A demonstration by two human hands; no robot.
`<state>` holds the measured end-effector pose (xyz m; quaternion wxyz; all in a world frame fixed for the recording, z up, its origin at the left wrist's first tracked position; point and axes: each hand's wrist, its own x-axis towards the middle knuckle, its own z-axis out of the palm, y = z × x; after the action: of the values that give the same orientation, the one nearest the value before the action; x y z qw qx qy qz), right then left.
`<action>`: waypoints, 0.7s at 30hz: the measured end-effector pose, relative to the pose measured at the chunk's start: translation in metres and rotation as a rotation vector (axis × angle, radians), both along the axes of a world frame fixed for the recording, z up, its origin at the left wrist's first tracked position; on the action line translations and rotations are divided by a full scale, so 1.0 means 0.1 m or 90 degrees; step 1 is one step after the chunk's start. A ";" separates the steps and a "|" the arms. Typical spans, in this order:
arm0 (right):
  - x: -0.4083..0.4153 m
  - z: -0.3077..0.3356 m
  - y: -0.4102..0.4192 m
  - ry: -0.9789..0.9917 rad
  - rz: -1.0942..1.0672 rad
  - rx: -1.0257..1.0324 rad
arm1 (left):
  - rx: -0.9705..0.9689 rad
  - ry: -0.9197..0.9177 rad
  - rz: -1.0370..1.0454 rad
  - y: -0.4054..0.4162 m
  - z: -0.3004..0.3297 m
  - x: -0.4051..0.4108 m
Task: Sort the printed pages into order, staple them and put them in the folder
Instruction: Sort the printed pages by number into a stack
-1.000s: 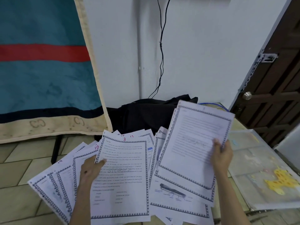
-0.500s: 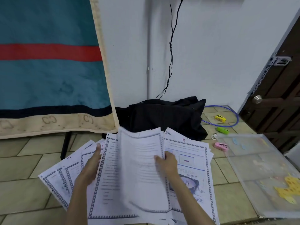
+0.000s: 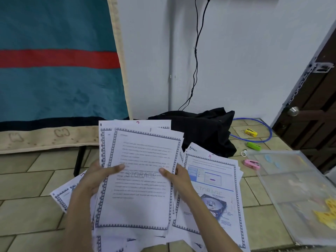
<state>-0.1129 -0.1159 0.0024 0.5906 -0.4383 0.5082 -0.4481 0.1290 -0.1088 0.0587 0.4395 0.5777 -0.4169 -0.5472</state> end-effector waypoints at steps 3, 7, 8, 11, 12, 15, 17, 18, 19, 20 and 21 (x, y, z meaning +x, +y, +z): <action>-0.12 0.00 0.01 -0.050 -0.010 -0.003 | -0.020 0.022 0.021 -0.07 0.07 -0.10; -0.34 -0.04 -0.02 -0.095 -0.012 0.031 | -0.008 0.127 0.036 -0.15 0.04 -0.16; -0.39 -0.04 -0.02 -0.107 -0.004 0.039 | -0.014 0.129 0.043 -0.16 0.04 -0.17; -0.45 -0.03 -0.02 -0.129 0.021 0.073 | -0.041 0.136 0.063 -0.20 0.01 -0.19; -0.45 -0.03 -0.01 -0.138 0.028 0.084 | -0.043 0.135 0.066 -0.21 0.01 -0.18; -0.41 0.01 -0.01 -0.120 0.053 0.111 | -0.022 0.155 0.065 -0.22 0.03 -0.19; -0.40 0.01 -0.01 -0.091 0.036 0.109 | 0.007 0.191 0.040 -0.22 0.07 -0.23; -0.43 0.01 -0.01 -0.090 0.010 0.107 | 0.023 0.214 0.030 -0.21 0.09 -0.26; -0.50 0.00 -0.02 -0.091 -0.026 0.106 | 0.035 0.216 0.023 -0.21 0.08 -0.29; -0.60 0.02 -0.02 -0.085 -0.067 0.105 | 0.042 0.187 0.014 -0.20 0.06 -0.33; -0.73 0.03 -0.02 -0.066 -0.107 0.105 | 0.050 0.140 0.003 -0.20 0.03 -0.38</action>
<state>-0.1859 -0.1178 0.0059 0.6104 -0.3201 0.5472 -0.4750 0.0905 -0.1285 0.0617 0.4609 0.5319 -0.3431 -0.6221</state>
